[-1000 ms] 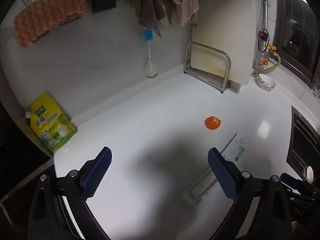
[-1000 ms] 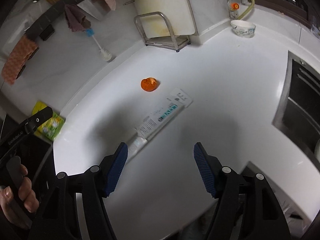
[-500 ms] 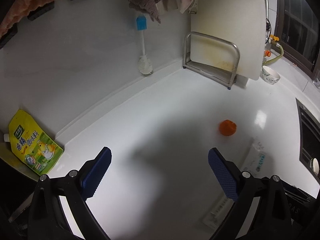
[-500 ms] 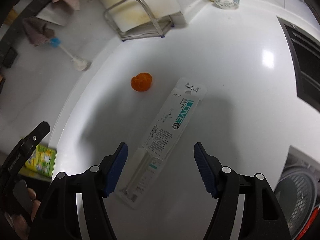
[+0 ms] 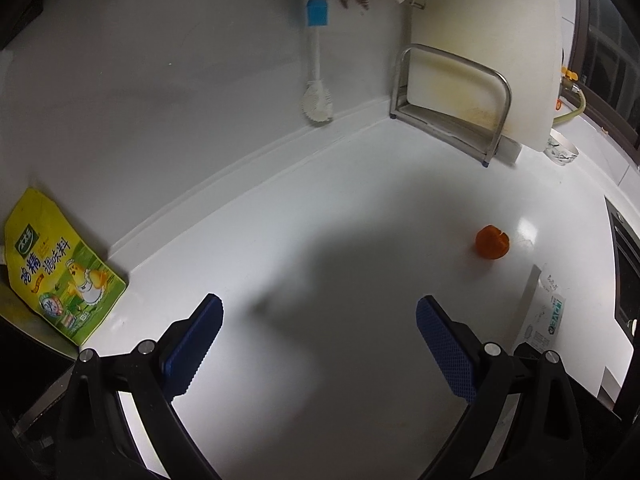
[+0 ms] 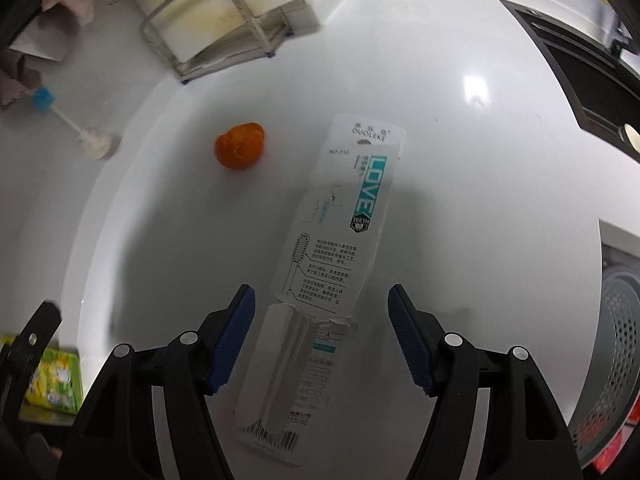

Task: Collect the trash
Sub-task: 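Grasp the white LOVE toothbrush package with the right tool, then grasp the orange peel with the left tool while the right tool holds the package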

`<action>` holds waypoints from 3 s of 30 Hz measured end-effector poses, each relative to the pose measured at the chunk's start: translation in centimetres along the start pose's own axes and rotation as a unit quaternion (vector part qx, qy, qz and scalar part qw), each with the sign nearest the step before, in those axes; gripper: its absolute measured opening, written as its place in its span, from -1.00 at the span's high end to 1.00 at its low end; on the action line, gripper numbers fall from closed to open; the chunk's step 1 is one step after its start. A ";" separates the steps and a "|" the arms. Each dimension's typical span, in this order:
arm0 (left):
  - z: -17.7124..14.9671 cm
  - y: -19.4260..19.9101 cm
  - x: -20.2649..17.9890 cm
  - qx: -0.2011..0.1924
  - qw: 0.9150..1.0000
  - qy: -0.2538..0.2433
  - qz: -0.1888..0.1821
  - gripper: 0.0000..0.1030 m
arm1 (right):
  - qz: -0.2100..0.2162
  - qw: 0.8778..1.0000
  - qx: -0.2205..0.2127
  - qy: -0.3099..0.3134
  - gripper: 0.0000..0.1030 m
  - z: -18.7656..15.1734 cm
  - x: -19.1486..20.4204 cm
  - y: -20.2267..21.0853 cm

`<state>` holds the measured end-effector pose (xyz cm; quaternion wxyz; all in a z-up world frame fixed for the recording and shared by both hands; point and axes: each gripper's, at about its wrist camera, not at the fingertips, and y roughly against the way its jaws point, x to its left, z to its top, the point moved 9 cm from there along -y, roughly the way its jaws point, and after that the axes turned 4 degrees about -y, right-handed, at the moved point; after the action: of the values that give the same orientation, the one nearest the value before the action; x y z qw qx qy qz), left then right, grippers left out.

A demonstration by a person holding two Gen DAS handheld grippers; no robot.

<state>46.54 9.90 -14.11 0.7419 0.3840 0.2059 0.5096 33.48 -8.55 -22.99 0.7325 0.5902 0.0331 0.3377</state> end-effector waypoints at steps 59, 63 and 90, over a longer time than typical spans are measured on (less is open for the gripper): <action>1.8 -7.5 -15.0 0.007 0.994 -0.026 -0.107 -0.86 | 0.008 0.971 -0.045 0.233 0.01 12.6 -5.5 -1.3; 2.4 -9.3 -17.1 0.015 0.993 -0.039 -0.113 -0.86 | 0.015 0.975 -0.053 0.216 0.01 14.0 -6.6 -0.9; 3.1 -11.1 -19.3 0.023 0.992 -0.053 -0.112 0.48 | 0.051 0.983 -0.052 0.167 0.01 14.3 -8.5 0.5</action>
<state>47.68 -10.94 -22.52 0.7953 0.4018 0.2200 0.3971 33.10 -25.14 -21.18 0.7283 0.4871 0.1072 0.4699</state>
